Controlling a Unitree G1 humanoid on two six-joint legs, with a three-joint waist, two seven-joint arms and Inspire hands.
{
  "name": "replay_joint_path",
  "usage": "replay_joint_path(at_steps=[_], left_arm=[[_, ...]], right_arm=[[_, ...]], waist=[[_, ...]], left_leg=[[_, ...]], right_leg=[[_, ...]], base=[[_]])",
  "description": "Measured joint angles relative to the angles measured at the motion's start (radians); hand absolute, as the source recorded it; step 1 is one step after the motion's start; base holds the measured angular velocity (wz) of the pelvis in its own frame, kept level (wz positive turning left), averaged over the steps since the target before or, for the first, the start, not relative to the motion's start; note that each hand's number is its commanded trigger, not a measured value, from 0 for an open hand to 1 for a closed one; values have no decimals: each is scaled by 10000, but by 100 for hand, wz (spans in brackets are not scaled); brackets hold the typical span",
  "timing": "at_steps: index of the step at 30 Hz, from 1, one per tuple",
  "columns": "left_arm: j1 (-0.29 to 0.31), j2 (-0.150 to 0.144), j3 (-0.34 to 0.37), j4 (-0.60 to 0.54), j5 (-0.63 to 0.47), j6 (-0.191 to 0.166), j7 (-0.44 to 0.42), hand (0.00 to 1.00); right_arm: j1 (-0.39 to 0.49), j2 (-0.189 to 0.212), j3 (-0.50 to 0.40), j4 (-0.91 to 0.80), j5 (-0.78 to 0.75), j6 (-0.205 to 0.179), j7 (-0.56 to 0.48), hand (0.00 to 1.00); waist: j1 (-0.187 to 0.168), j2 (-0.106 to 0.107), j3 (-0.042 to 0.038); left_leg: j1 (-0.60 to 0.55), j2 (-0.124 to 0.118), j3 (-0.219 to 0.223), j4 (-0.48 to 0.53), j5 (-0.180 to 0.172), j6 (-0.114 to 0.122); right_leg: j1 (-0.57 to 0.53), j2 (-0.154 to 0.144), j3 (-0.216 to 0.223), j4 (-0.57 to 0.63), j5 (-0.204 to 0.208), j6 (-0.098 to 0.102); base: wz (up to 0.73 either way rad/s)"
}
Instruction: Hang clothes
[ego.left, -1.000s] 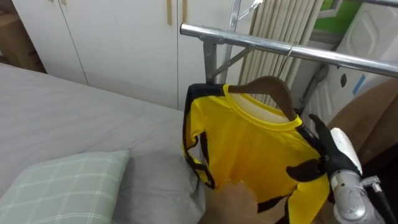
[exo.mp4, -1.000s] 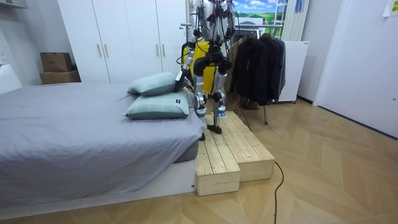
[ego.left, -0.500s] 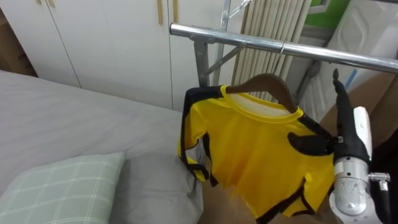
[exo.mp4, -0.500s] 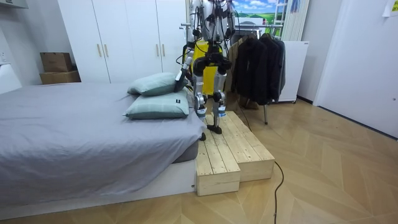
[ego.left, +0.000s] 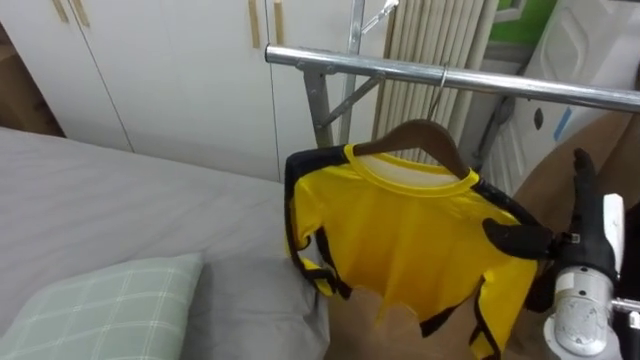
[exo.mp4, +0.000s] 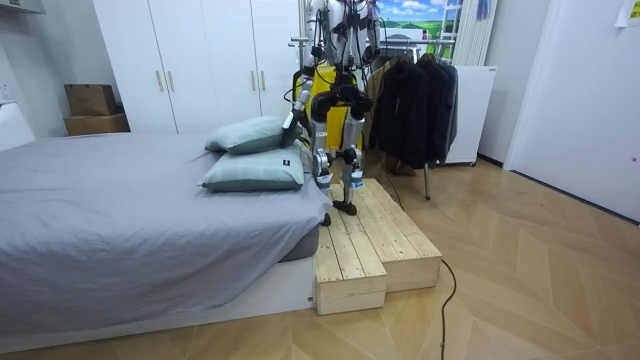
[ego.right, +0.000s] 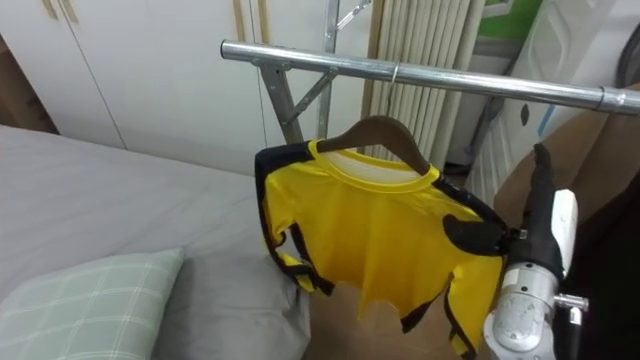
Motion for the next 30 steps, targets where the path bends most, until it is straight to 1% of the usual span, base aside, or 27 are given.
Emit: replay_joint_path(at_steps=[8,11,12,14,15,18,20,22,23,24,25,26,28,29,30], left_arm=[[3,1,0,0,-120,-3,-31,0],[10,2,-3,-2,-120,-4,-31,0],[30,2,-7,-20,-119,-9,-39,0],[64,5,-34,-39,-120,-9,-56,0],[89,8,-37,-38,-120,-8,-70,0],[143,32,13,-32,-141,-9,-71,0],[156,29,0,-34,-136,-11,-70,0],[161,33,6,-45,-130,-18,-68,0],[160,38,0,-30,-142,-19,-64,0],[160,50,6,24,-164,-21,-63,0],[160,49,45,29,-166,-63,-63,0],[166,45,80,29,-166,-100,-63,0],[183,39,166,64,-183,-139,-58,0],[188,36,191,69,-183,-141,-52,0],[185,31,229,69,-182,-172,-26,0]], right_arm=[[5,15,-6,-13,258,-49,-506,0],[142,14,-55,-13,257,-124,-590,0],[183,14,-57,-13,260,-124,-590,0],[310,14,-46,8,302,-131,-585,0],[435,14,-44,64,355,-194,-560,0],[800,8,-47,866,520,-452,-437,0],[1138,34,-40,1558,805,-451,-197,0],[1734,206,-36,2127,1070,-420,250,0],[1835,271,-20,2338,1093,-467,337,0],[1964,374,53,2996,1086,-528,494,0],[2225,466,24,3494,1074,-523,676,0],[2367,511,20,3657,1074,-516,773,0],[2822,726,19,4322,1027,-516,1101,0],[2887,787,19,4528,1010,-524,1153,0],[3009,884,22,4920,981,-534,1204,0]], waist=[[-10,-14,16],[-36,-18,52],[-75,-24,94],[-139,-21,107],[-207,-11,112],[-322,-14,115],[-329,12,128],[-362,52,144],[-407,70,156],[-535,91,152],[-555,128,138],[-553,143,143],[-584,212,115],[-609,226,109],[-648,242,100]], left_leg=[[2,-4,-6,-32,0,1],[1,-4,-15,-54,-1,1],[-7,-8,-15,-60,-1,1],[-10,-11,-11,-96,-1,2],[10,-14,-17,-126,-2,2],[31,-16,-31,-135,-10,16],[63,-15,-51,-154,-11,18],[42,-14,-31,-174,-12,18],[33,-10,-27,-173,-12,18],[27,-6,-27,-173,-11,18],[11,-1,-25,-173,-11,18],[6,1,-22,-174,-11,18],[12,12,16,-171,-10,18],[24,12,15,-169,-9,17],[45,17,14,-170,-10,17]], right_leg=[[-5,-5,2,-7,-2,4],[4,-5,18,-25,-7,6],[-6,-7,24,-24,-15,17],[-21,-5,48,-41,-18,21],[-10,-9,49,-59,-20,23],[33,-37,-1,-161,-9,7],[58,-58,-88,-183,26,-50],[-15,-67,-172,-150,-51,-23],[-19,-70,-189,-156,-59,-33],[-8,-61,-161,-157,-73,-49],[-6,-14,-9,-160,-82,-55],[-9,-10,10,-162,-82,-57],[-7,8,78,-166,-74,-79],[-5,8,76,-160,-70,-86],[-2,-14,-31,-151,-49,-122]], base=[[0],[0],[0],[0],[0],[1],[6],[-2],[0],[0],[0],[-5],[-11],[-6],[5]])
